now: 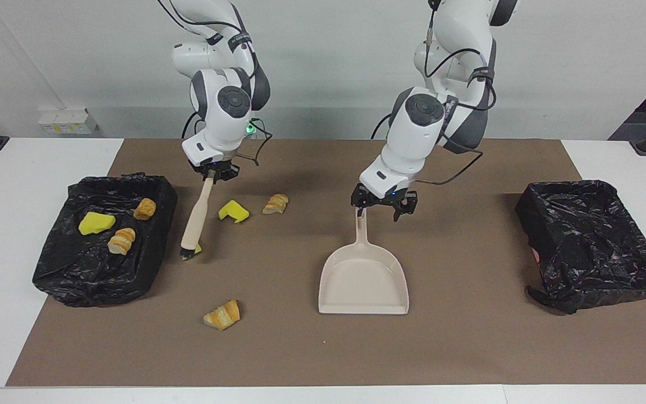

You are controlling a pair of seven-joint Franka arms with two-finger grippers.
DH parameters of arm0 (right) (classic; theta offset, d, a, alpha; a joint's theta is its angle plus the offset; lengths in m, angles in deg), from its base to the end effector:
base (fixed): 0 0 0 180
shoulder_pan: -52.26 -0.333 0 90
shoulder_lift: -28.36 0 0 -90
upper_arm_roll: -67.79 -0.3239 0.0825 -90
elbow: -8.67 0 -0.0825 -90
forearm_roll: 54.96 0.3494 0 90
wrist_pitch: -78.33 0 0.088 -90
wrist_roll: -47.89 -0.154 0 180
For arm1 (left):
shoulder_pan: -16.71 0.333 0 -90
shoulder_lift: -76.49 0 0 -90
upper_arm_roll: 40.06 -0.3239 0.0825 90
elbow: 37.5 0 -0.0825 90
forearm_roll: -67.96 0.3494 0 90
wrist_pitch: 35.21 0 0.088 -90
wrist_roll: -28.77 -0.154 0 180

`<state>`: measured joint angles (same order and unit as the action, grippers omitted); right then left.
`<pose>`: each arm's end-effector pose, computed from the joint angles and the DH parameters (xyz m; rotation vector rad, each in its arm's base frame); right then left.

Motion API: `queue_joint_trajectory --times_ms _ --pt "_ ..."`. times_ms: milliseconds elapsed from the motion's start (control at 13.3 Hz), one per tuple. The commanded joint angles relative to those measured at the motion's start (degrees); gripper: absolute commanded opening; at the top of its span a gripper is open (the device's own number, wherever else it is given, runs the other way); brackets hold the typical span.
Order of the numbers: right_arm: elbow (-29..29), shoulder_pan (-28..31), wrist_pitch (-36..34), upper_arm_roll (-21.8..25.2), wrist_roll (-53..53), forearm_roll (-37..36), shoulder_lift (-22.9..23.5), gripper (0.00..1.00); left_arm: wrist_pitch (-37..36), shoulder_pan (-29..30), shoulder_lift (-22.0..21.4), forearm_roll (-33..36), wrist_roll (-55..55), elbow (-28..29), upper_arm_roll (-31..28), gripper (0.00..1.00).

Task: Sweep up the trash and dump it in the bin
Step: 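Grasp the dustpan with the left gripper while the right gripper brings the brush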

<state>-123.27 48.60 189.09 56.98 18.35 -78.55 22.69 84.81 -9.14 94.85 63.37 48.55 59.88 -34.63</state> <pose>0.4274 0.0638 0.3590 2.6824 -0.0875 -0.1477 0.5374 -0.3293 0.3913 3.0088 -0.2371 0.0378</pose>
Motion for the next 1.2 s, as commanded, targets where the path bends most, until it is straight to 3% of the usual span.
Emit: queue_joint_trajectory --times_ms 0,225,375,450,600,675,750,900,1050,1125 --pt "0.5 1.5 1.0 -0.7 1.7 -4.9 2.9 0.0 4.6 -1.5 -0.2 0.4 0.9 4.3 -0.9 1.0" --pt "0.5 4.1 2.7 -0.8 1.8 -12.0 3.2 0.0 6.8 -2.4 0.5 0.4 1.0 6.0 -0.9 1.0" --pt "0.2 6.0 3.9 -1.0 3.0 -12.5 3.4 0.0 7.0 -3.1 1.2 0.4 1.0 5.6 -0.9 1.0" --pt "0.1 6.2 3.9 -1.0 3.4 -12.4 4.2 0.0 6.9 -3.1 1.2 0.4 1.0 5.6 -0.9 0.85" --pt "-0.1 5.9 3.9 -1.1 4.9 -11.7 4.6 0.0 6.6 -3.2 1.4 0.5 1.0 5.5 -0.9 0.69" --pt "-0.1 5.6 3.9 -1.1 6.6 -10.3 4.8 0.0 6.1 -3.2 1.4 0.5 1.0 5.5 -0.9 0.54" --pt "-0.1 5.4 3.9 -1.1 7.8 -8.4 4.9 0.0 5.9 -3.2 1.4 0.5 1.0 5.4 -1.0 0.53" --pt "0.5 3.9 3.9 -1.2 8.4 -3.4 5.5 0.0 5.8 -3.2 1.4 0.5 1.0 5.5 -0.9 0.29" --pt "2.8 1.3 3.9 -1.1 8.4 4.8 6.7 0.0 6.4 -3.2 1.4 0.5 1.0 5.5 -1.0 0.33" --pt "4.5 -0.2 3.6 -1.1 8.4 7.7 7.5 0.0 6.1 -3.2 1.4 0.5 1.0 5.6 -1.0 0.3"
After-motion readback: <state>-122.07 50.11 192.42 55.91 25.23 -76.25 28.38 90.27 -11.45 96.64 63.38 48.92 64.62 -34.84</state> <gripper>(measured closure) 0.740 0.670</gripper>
